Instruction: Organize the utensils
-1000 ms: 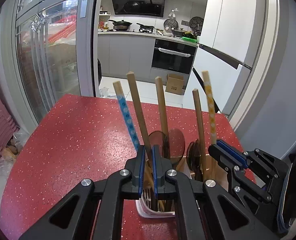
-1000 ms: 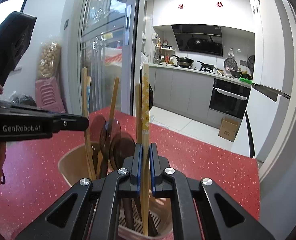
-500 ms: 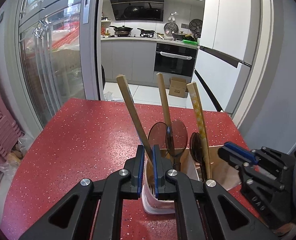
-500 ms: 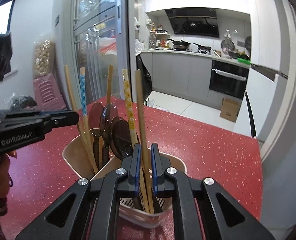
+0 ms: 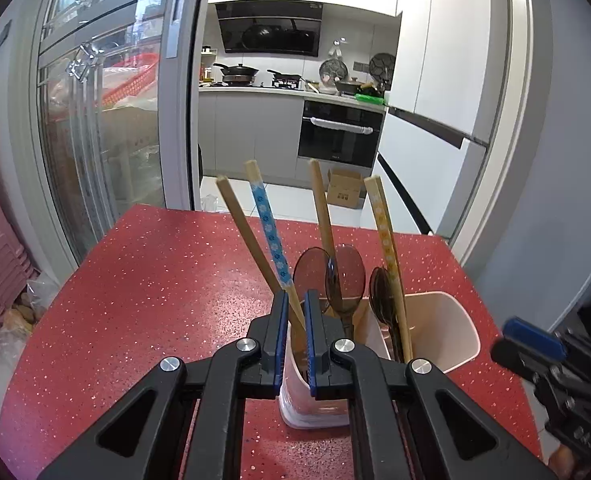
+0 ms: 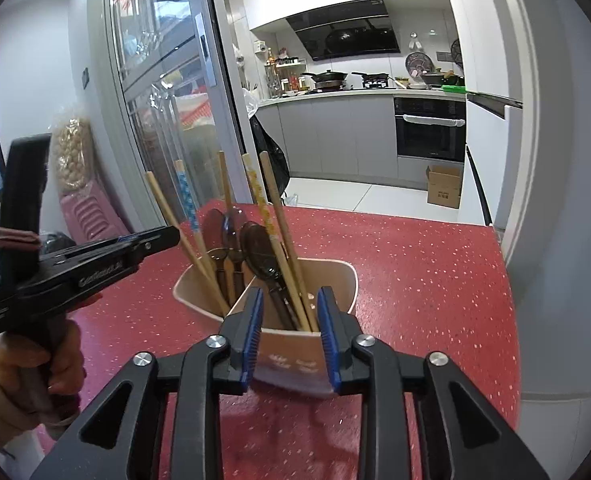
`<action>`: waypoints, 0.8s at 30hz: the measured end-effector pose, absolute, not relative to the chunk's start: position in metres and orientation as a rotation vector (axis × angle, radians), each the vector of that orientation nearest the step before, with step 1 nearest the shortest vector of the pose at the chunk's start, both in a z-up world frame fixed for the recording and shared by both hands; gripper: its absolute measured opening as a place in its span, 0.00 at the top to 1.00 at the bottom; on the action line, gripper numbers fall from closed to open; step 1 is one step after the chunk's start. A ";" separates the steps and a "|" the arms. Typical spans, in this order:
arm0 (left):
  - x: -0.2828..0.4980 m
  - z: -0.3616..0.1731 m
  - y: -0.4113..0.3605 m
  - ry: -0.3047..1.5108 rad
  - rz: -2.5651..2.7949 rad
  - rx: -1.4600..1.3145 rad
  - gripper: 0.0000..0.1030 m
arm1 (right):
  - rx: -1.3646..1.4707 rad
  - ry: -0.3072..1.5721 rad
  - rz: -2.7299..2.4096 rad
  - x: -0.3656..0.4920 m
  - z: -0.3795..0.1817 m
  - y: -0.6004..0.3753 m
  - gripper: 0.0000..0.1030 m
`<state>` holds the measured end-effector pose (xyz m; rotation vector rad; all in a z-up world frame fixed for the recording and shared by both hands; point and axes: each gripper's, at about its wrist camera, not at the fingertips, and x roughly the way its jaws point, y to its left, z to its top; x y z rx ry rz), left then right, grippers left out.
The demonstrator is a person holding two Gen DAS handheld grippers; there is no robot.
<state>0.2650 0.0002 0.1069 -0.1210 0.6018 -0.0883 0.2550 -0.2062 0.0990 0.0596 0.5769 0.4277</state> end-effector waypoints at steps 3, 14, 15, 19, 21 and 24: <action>0.256 0.110 0.004 0.576 -0.089 -0.130 0.66 | 0.087 0.578 0.413 0.242 0.102 -0.208 0.55; 0.227 0.092 0.015 0.541 -0.020 -0.112 0.00 | 0.087 0.610 0.294 0.206 0.076 -0.202 0.29; 0.224 0.090 0.013 0.541 -0.019 -0.108 0.00 | 0.087 0.608 0.281 0.204 0.074 -0.202 0.23; 0.212 0.073 0.003 0.550 0.000 -0.063 0.00 | 0.071 0.588 0.200 0.197 0.065 -0.201 0.16; 0.203 0.067 0.002 0.563 0.004 -0.053 0.00 | 0.067 0.583 0.165 0.195 0.059 -0.201 0.16; 0.195 0.057 0.000 0.572 0.015 -0.065 0.00 | 0.059 0.586 0.117 0.194 0.051 -0.200 0.15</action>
